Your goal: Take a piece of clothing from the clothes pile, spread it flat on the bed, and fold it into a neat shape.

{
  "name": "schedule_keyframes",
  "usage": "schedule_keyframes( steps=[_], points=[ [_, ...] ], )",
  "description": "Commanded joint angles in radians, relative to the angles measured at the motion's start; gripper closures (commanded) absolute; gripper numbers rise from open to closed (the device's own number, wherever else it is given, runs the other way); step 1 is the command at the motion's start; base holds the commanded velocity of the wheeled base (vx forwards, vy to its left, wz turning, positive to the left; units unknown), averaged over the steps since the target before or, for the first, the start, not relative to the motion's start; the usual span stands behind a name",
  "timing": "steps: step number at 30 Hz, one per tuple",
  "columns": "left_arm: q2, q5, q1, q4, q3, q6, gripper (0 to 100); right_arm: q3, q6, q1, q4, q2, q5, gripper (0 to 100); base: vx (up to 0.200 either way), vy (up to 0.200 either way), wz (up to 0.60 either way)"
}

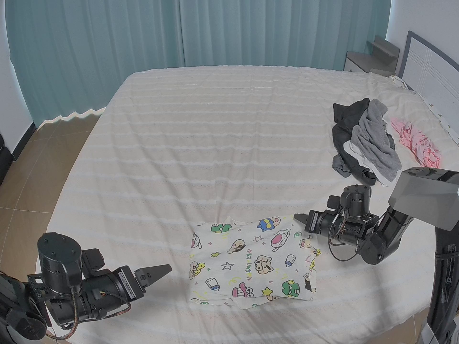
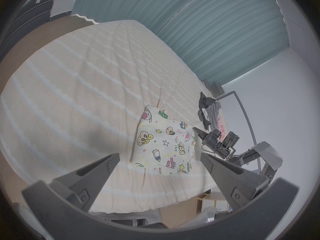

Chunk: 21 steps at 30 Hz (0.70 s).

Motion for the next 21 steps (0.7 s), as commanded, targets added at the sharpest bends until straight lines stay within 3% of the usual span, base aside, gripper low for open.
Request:
schedule_keyframes(
  steps=[1,7,10,11,14,18,21],
  points=[
    [0.025,0.002,0.000,0.000,-0.001,0.001,0,0.031,0.002,-0.010,-0.001,-0.025,0.000,0,0.000,0.000,0.00],
    [0.094,-0.003,0.022,-0.002,-0.043,0.010,0,0.148,-0.006,-0.056,0.003,-0.137,0.005,0,0.000,0.000,0.00],
    [0.190,-0.003,0.043,0.000,-0.129,0.031,0,0.225,-0.007,-0.064,0.008,-0.177,0.006,0,0.000,0.000,0.00],
    [0.287,-0.001,0.072,0.009,-0.213,0.084,0,0.275,-0.007,-0.064,0.003,-0.197,0.008,0,0.000,0.000,0.00],
    [0.401,-0.004,0.112,0.008,-0.298,0.191,0,0.351,-0.007,-0.053,0.000,-0.200,0.026,0,0.000,0.000,0.00],
    [0.509,-0.030,0.126,0.000,-0.376,0.258,0,0.384,-0.007,-0.024,-0.003,-0.162,0.040,0,0.000,0.000,0.00],
    [0.577,-0.096,0.157,0.000,-0.426,0.317,0,0.384,-0.006,-0.018,-0.040,-0.114,0.042,0,0.000,0.000,0.00]
  ],
)
